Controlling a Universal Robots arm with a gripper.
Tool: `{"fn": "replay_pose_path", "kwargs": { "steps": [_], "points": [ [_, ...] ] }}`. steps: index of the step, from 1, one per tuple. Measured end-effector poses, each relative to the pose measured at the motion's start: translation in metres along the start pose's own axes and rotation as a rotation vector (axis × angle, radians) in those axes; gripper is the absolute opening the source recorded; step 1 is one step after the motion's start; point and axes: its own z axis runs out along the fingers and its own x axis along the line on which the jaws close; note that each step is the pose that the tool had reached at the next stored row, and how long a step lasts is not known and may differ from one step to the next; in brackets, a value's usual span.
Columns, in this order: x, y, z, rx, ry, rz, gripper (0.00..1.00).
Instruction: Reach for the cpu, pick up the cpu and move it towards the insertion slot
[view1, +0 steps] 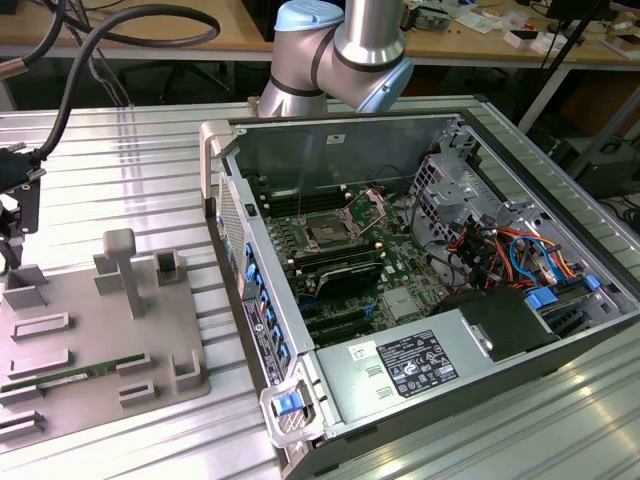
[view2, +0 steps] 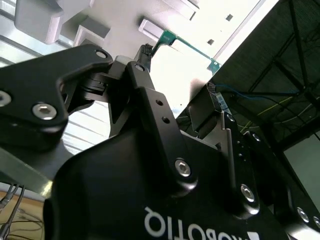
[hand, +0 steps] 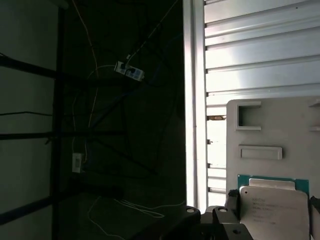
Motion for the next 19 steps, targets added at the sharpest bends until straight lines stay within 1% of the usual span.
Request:
{"fn": "replay_pose_path", "kwargs": {
  "steps": [3, 10, 12, 13, 19],
  "points": [
    [0.0001, 0.0002, -0.0065, 0.0000, -0.0001, 0.000, 0.55],
    [0.0002, 0.0005, -0.0145, 0.0000, -0.0001, 0.000, 0.55],
    [0.0002, 0.0006, -0.0192, 0.0000, -0.0001, -0.001, 0.55],
    [0.0003, 0.0006, -0.0204, -0.0001, -0.0001, -0.001, 0.55],
    [-0.0002, 0.0006, -0.0208, -0.0001, 0.0000, -0.001, 0.55]
  ]
}}
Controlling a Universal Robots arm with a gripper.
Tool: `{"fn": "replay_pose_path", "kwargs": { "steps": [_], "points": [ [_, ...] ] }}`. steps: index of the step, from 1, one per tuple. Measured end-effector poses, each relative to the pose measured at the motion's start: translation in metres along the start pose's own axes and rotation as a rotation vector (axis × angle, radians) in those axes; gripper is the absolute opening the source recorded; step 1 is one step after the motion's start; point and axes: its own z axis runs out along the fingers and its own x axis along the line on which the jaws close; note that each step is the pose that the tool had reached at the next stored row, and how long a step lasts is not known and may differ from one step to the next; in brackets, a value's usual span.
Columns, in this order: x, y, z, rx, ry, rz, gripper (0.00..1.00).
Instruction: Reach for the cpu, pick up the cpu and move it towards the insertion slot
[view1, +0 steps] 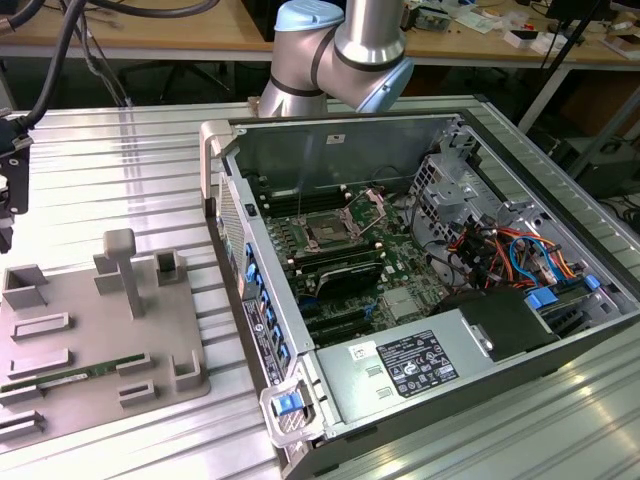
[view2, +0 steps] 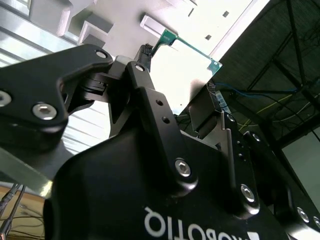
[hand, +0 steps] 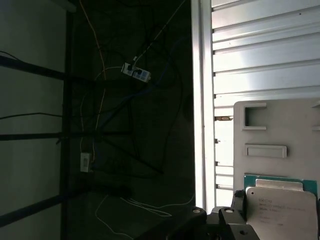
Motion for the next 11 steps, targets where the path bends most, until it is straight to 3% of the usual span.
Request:
{"fn": "replay_pose_path", "kwargs": {
  "steps": [11],
  "points": [
    [-0.0046, 0.0000, 0.0000, -0.0001, -0.0001, 0.000, 0.55]
  ]
}}
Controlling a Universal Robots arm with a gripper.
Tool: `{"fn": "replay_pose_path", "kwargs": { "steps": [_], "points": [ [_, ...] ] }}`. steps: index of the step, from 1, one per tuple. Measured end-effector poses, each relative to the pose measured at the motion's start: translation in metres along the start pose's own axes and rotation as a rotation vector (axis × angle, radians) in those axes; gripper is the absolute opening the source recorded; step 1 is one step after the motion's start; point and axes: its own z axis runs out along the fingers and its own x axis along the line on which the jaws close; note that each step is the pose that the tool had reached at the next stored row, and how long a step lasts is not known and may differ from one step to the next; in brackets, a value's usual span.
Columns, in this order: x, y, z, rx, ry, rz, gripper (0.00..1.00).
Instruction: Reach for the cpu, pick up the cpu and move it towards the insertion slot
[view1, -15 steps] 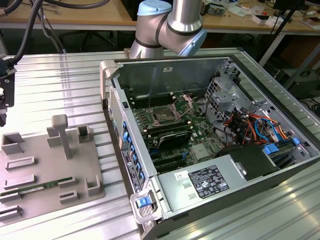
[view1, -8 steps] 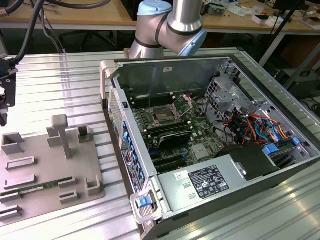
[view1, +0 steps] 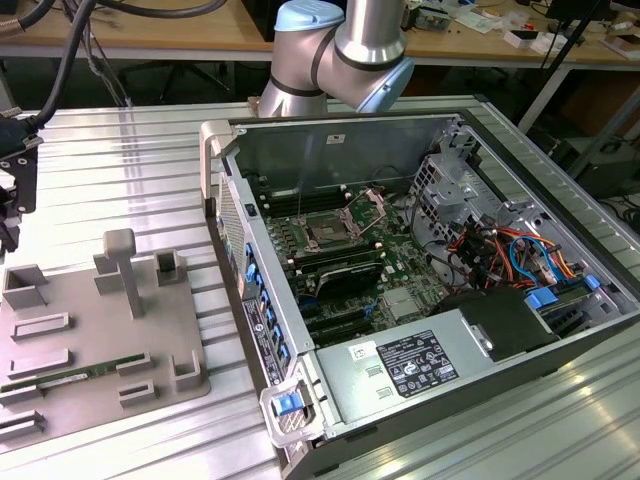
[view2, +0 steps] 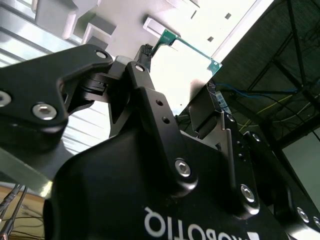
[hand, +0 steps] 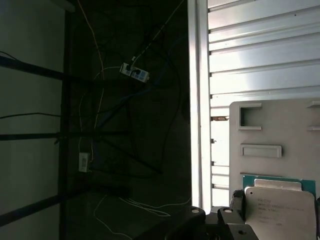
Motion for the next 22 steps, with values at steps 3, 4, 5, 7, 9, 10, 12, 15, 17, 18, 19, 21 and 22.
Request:
{"fn": "replay_pose_path", "kwargs": {
  "steps": [3, 4, 5, 7, 9, 10, 12, 15, 17, 18, 19, 21, 22],
  "points": [
    [-0.0002, 0.0000, 0.0000, 0.0000, 0.0001, 0.000, 0.55],
    [-0.0002, 0.0000, 0.0000, 0.0000, 0.0000, 0.000, 0.55],
    [-0.0002, 0.0000, 0.0000, 0.0002, 0.0000, 0.000, 0.55],
    [-0.0003, 0.0000, 0.0000, 0.0002, 0.0001, 0.000, 0.55],
    [-0.0003, 0.0000, 0.0000, 0.0003, 0.0001, 0.000, 0.55],
    [-0.0002, 0.0000, 0.0000, 0.0004, 0.0001, 0.000, 0.55],
    [-0.0003, 0.0000, 0.0000, 0.0004, 0.0001, 0.000, 0.55],
    [-0.0002, 0.0001, -0.0032, 0.0005, 0.0001, 0.000, 0.55],
    [-0.0002, 0.0002, -0.0074, 0.0003, 0.0001, 0.000, 0.55],
    [-0.0001, 0.0003, -0.0094, 0.0003, 0.0001, 0.000, 0.55],
    [-0.0001, 0.0003, -0.0114, 0.0004, 0.0002, 0.000, 0.55],
    [-0.0007, 0.0005, -0.0130, 0.0003, -0.0001, 0.000, 0.55],
    [-0.0018, 0.0004, -0.0131, 0.0003, 0.0001, 0.000, 0.55]
  ]
}}
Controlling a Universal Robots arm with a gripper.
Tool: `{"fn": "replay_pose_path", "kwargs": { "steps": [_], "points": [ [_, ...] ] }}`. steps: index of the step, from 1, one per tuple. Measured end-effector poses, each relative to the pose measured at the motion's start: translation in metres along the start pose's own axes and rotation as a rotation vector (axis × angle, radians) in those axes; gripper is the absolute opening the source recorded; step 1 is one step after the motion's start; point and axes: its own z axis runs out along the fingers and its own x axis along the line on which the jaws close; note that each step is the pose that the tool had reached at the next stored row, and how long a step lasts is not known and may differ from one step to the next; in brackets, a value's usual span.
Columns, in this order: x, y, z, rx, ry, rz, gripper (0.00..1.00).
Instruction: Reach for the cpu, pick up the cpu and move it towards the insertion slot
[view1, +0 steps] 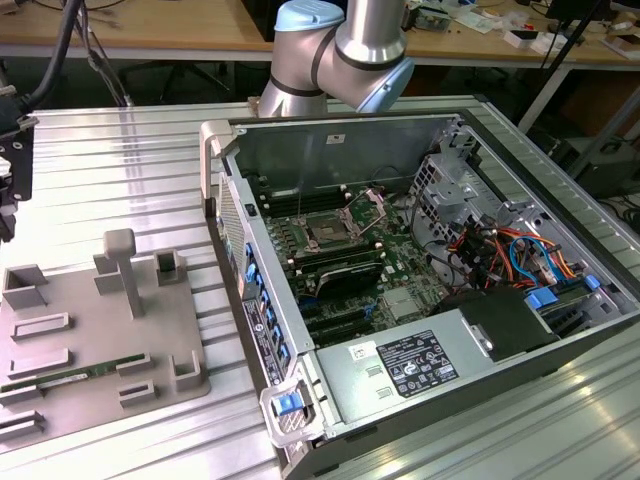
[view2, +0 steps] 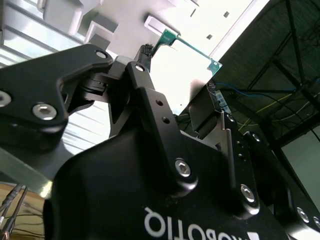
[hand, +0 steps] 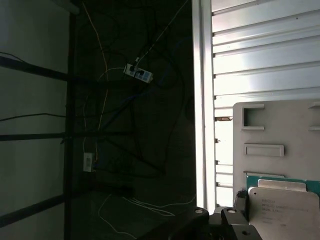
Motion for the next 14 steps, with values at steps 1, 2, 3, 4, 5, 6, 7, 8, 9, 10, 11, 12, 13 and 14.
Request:
{"fn": "replay_pose_path", "kwargs": {
  "steps": [1, 2, 3, 4, 5, 6, 7, 8, 9, 10, 11, 12, 13, 14],
  "points": [
    [-0.0010, 0.0000, 0.0000, 0.0000, 0.0000, 0.000, 0.55],
    [-0.0028, 0.0000, 0.0000, 0.0000, 0.0001, 0.000, 0.55],
    [-0.0049, -0.0001, 0.0000, 0.0000, 0.0000, 0.000, 0.55],
    [-0.0060, -0.0001, 0.0000, 0.0000, 0.0000, 0.000, 0.55],
    [-0.0075, -0.0001, 0.0000, 0.0000, -0.0001, 0.000, 0.55],
    [-0.0087, -0.0001, -0.0001, 0.0000, 0.0000, 0.000, 0.55],
    [-0.0107, -0.0001, -0.0001, 0.0001, -0.0001, 0.000, 0.55],
    [-0.0126, -0.0001, -0.0002, 0.0002, 0.0001, 0.000, 0.55],
    [-0.0136, 0.0000, -0.0001, 0.0001, 0.0000, 0.000, 0.55],
    [-0.0137, 0.0000, -0.0001, 0.0001, 0.0000, 0.000, 0.55],
    [-0.0137, 0.0000, -0.0001, 0.0002, 0.0000, 0.000, 0.55],
    [-0.0138, -0.0001, -0.0001, 0.0001, 0.0000, 0.000, 0.55],
    [-0.0141, -0.0001, -0.0001, 0.0000, -0.0001, 0.000, 0.55],
    [-0.0147, -0.0001, -0.0002, 0.0000, 0.0000, 0.000, 0.55]
  ]
}}
